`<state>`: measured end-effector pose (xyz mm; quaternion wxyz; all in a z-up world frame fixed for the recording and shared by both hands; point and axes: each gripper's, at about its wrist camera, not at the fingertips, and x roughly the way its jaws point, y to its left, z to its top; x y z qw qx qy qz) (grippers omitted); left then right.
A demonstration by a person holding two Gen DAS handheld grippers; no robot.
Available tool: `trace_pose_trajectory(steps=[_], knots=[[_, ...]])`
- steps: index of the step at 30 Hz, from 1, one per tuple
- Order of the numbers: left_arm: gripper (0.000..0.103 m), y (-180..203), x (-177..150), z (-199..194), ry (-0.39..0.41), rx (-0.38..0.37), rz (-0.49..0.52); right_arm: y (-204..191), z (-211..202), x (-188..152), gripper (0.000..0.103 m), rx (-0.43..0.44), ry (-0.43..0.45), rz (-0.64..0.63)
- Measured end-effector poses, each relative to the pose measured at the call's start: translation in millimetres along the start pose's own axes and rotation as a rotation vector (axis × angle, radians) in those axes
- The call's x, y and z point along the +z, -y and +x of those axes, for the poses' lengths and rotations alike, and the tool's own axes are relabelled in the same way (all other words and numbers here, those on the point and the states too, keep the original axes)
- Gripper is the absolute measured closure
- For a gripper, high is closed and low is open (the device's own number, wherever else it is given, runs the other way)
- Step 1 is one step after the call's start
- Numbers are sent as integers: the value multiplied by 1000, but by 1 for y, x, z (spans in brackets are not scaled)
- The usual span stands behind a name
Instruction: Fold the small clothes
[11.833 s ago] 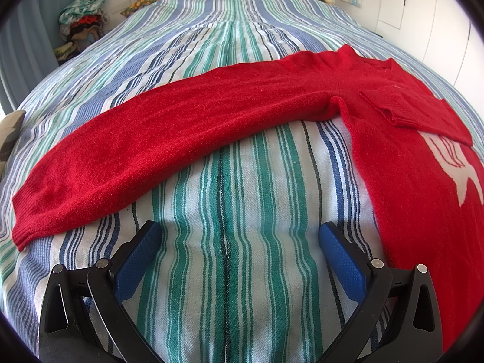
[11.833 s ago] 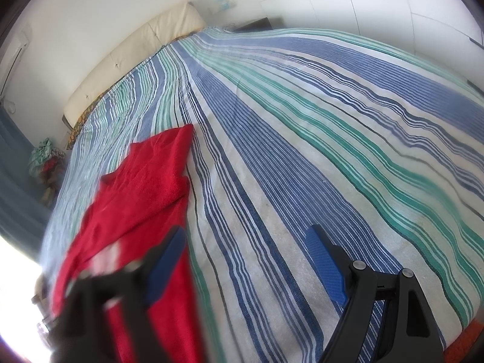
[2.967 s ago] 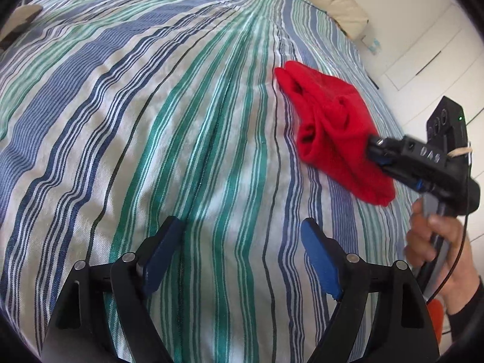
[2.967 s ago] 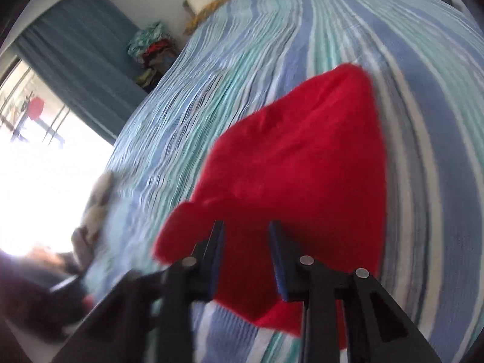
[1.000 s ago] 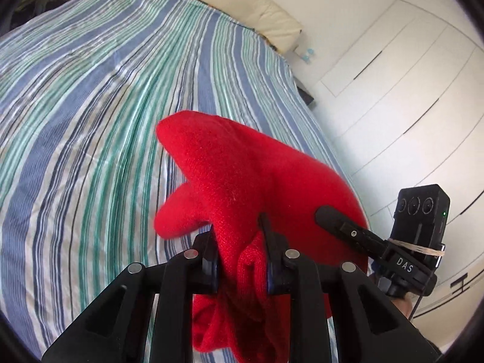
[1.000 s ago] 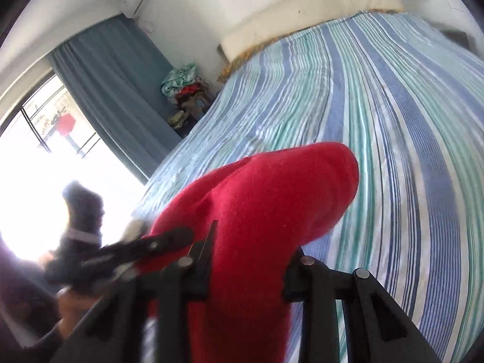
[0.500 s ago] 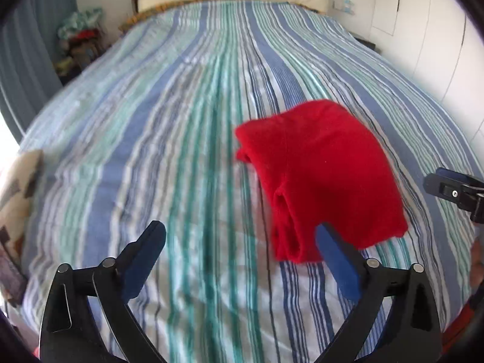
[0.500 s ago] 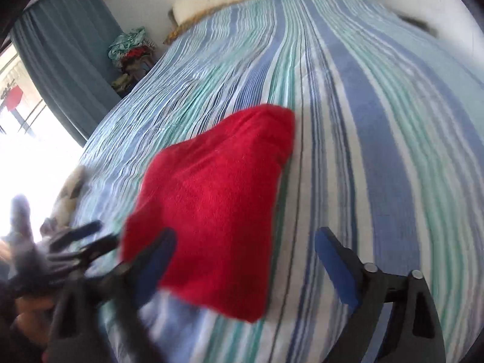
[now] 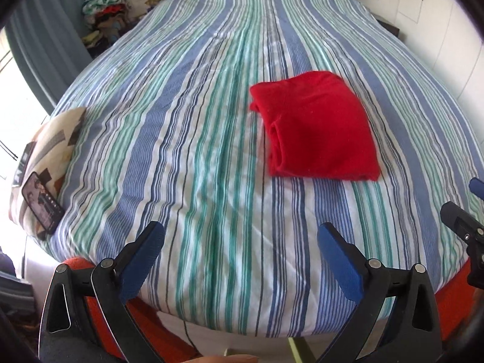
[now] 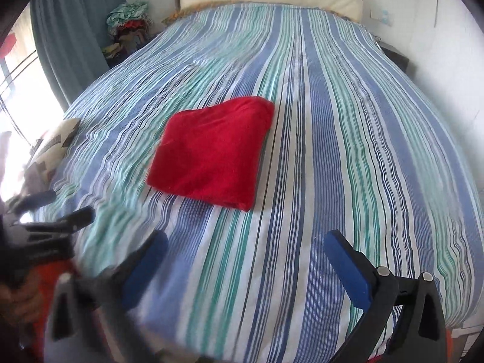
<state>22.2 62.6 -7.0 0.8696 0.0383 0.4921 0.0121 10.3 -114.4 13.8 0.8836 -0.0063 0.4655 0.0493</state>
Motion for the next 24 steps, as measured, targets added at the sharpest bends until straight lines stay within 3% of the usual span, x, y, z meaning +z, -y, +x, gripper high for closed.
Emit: trace_pose_trajectory(steps=[10,24], knots=[[2,0,-7,-16,5,-7,9,-32,-10,-4,1,-42,-37,-81],[2,4,-9,-20,20,1,8,-39,-19,-1,1,-75,-22,-88]])
